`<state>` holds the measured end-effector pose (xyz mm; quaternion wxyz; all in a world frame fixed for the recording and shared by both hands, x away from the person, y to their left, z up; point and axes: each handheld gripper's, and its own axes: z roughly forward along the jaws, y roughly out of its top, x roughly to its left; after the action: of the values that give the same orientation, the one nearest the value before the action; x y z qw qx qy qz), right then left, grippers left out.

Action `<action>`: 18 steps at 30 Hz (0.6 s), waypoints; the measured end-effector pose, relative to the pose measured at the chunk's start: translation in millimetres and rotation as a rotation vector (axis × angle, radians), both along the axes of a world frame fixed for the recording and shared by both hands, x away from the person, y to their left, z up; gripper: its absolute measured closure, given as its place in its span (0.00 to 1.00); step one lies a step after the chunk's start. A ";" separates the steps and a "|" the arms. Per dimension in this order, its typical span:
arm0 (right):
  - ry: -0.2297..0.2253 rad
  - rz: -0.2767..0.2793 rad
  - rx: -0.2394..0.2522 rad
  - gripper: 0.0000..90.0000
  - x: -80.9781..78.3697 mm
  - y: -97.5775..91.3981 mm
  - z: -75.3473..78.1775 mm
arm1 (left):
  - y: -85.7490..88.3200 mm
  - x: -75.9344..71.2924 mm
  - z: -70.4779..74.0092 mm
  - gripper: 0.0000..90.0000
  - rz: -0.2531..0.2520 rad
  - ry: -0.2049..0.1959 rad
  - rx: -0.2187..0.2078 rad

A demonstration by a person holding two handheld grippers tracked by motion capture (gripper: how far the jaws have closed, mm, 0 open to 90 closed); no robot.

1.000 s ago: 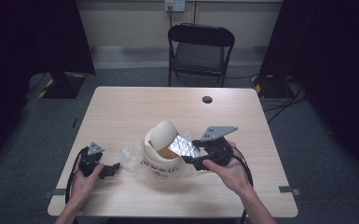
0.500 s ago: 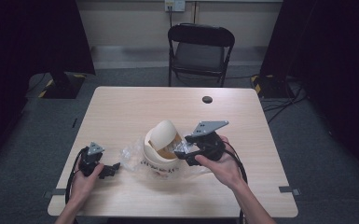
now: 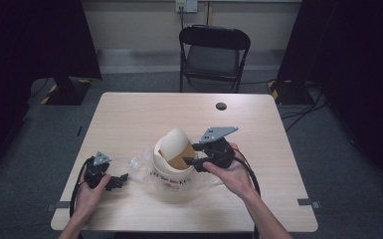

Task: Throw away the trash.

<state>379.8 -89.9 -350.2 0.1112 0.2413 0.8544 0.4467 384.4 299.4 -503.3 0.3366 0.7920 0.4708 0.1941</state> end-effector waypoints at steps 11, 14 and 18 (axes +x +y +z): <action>0.002 -0.054 0.070 0.34 9.8 -13.2 -0.2 | -0.3 -0.1 -0.1 0.00 0.003 0.000 -0.004; -0.008 -0.090 0.076 0.30 13.3 -18.1 -0.2 | 0.0 0.0 0.0 0.00 0.000 0.001 0.000; -0.027 -0.135 0.079 0.23 15.9 -26.2 0.6 | 0.0 0.0 0.0 0.00 0.000 0.000 0.000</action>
<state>395.7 -116.1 -349.5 0.1432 0.2965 0.8163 0.4746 384.4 299.4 -503.3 0.3366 0.7919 0.4709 0.1943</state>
